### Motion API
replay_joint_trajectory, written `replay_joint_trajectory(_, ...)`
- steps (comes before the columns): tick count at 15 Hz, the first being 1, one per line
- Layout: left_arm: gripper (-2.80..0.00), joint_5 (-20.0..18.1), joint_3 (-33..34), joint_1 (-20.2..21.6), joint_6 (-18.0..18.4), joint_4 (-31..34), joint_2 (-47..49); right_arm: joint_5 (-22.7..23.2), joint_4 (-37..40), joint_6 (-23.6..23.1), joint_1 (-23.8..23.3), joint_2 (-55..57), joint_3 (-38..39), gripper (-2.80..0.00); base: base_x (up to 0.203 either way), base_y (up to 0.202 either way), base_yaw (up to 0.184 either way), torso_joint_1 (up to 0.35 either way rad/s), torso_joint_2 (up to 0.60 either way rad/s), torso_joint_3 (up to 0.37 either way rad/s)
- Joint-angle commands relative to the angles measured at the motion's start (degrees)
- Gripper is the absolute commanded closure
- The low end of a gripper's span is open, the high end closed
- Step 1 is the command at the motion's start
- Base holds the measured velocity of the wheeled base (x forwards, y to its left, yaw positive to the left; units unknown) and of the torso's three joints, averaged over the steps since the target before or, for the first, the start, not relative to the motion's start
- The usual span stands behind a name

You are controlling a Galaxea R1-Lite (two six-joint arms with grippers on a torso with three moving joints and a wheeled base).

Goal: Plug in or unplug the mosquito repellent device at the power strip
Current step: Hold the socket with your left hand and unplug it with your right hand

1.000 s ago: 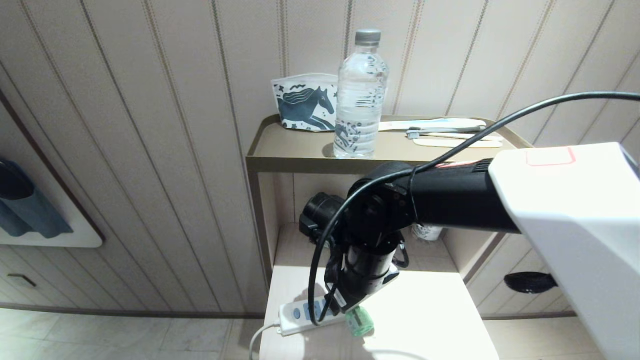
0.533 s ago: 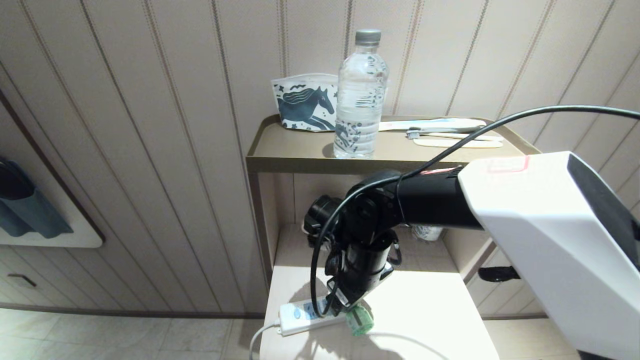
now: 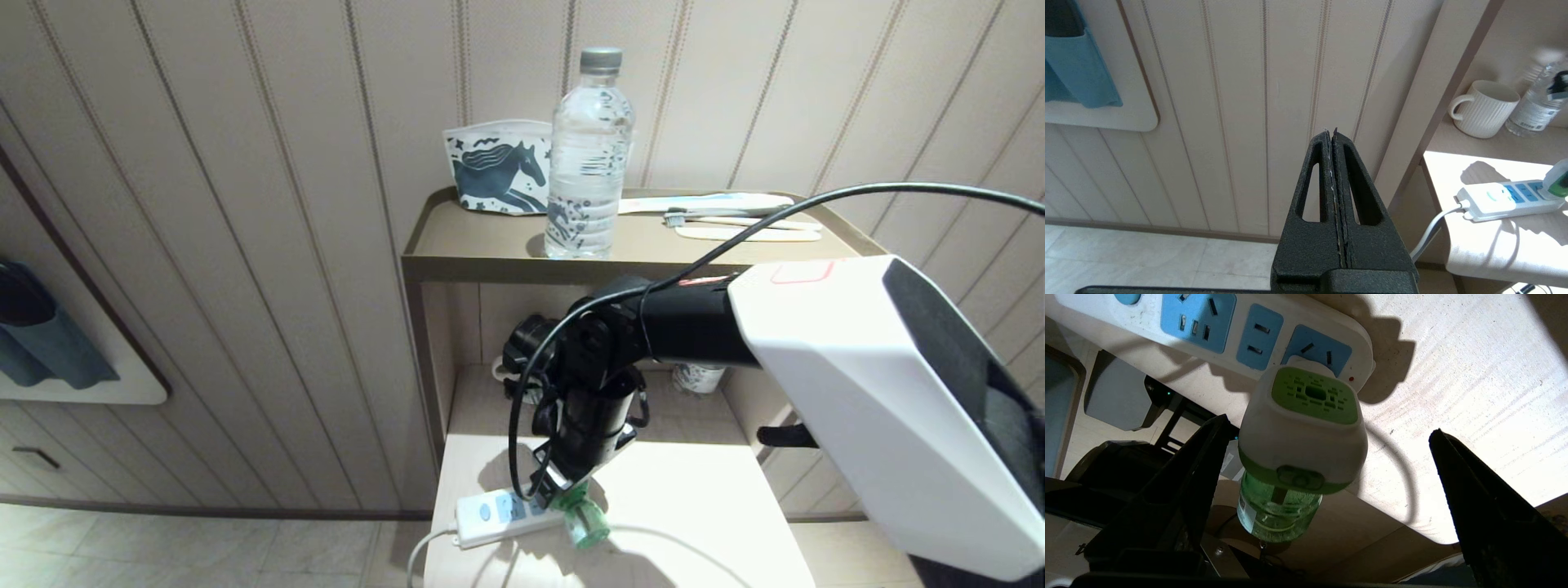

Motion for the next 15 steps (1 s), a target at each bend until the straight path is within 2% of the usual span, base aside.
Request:
replay_joint_trajectory(1, 0.0, 0.0, 0.0, 0.0, 0.0, 0.0, 0.1, 0.0, -0.7, 0.0, 0.3, 1.1, -0.5, -2.8, 0.0, 0.0, 0.0, 0.0, 0.0, 0.0)
replay_joint_trajectory(8, 0.0, 0.0, 0.0, 0.0, 0.0, 0.0, 0.1, -0.2, -0.8, 0.1, 0.2, 1.8, -0.2, -2.8, 0.0, 0.0, 0.0, 0.0, 0.0, 0.0)
replay_joint_trajectory(9, 0.0, 0.0, 0.0, 0.0, 0.0, 0.0, 0.1, -0.2, -0.8, 0.1, 0.2, 2.2, -0.1, 0.0, 0.0, 0.0, 0.0, 0.0, 0.0, 0.0)
replay_joint_trajectory(15, 0.0, 0.0, 0.0, 0.0, 0.0, -0.1, 0.1, -0.4, -0.9, 0.2, 0.5, 2.8, -0.3, 0.0, 0.0, 0.0, 0.0, 0.0, 0.0, 0.0)
